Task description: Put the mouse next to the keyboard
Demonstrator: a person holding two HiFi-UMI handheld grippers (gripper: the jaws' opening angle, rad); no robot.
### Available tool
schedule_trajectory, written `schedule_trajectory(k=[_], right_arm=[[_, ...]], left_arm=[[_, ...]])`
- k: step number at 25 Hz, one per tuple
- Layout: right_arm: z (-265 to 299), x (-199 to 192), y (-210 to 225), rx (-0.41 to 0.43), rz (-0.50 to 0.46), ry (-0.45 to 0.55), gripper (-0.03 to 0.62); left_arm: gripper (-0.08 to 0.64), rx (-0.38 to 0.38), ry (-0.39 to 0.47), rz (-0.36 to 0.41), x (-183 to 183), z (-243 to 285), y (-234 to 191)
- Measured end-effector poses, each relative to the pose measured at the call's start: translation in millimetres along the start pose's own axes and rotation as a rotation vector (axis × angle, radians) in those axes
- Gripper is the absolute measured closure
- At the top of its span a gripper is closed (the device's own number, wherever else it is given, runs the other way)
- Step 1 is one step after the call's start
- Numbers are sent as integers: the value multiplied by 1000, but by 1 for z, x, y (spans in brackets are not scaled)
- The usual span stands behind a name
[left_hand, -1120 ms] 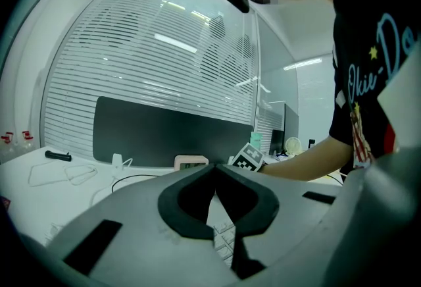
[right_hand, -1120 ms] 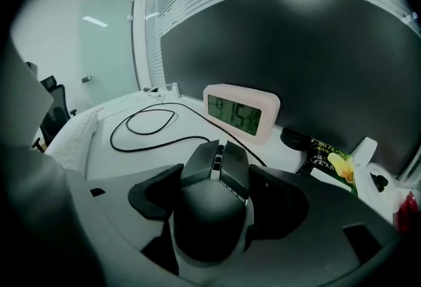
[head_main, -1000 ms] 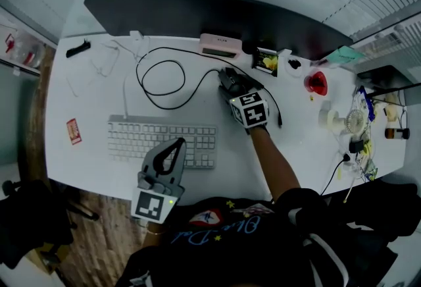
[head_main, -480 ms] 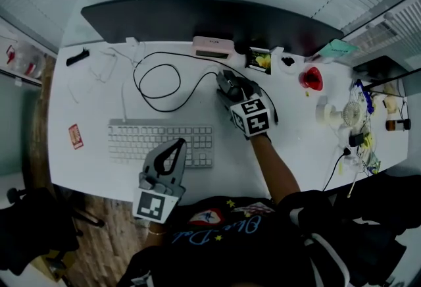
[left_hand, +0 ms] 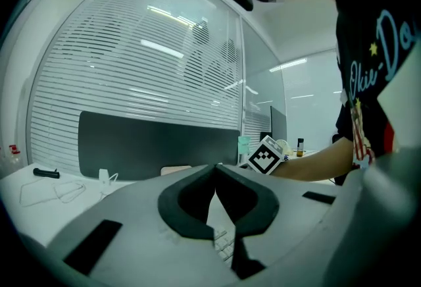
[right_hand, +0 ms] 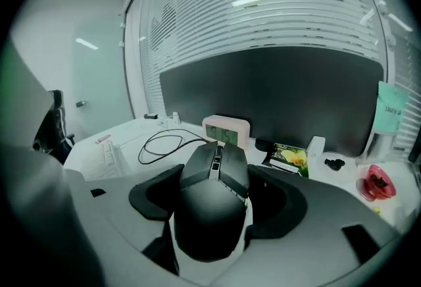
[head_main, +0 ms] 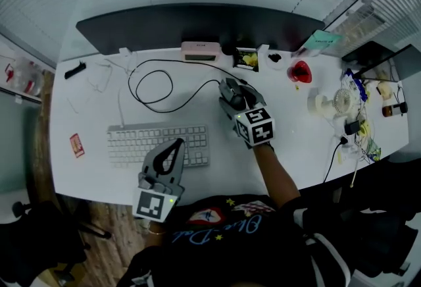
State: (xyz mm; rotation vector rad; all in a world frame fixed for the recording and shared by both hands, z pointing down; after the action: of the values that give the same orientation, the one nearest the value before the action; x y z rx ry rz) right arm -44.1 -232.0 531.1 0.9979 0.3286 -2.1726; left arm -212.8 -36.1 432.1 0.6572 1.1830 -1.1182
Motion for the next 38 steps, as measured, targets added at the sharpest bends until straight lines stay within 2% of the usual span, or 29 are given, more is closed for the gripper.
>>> schedule_trajectory(k=[12,23,38], right_arm=[[-51,-20,-5,-52,59,37,298],[-87,-50,-22,-85,101,34,298],[-91,-118,-32,-124,177,-78,298]], left_arm=[[560,-102,4,36,6,-1,28],[560,-162,7,58,5,-10,50],[560,-185,-8,88,1,-14,72]])
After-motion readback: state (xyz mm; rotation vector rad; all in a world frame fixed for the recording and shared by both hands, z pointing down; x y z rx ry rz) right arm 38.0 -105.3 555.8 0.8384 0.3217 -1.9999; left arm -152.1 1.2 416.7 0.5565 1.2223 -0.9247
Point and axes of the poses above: the fingertips, and each gripper's own axes: z forward along the fingers, y to its right, x out of its top, the point moved 6 cm from there along -z, backward along the fingers, and after that the axes turned 8 degrees about -y, right-handed, at the moved point
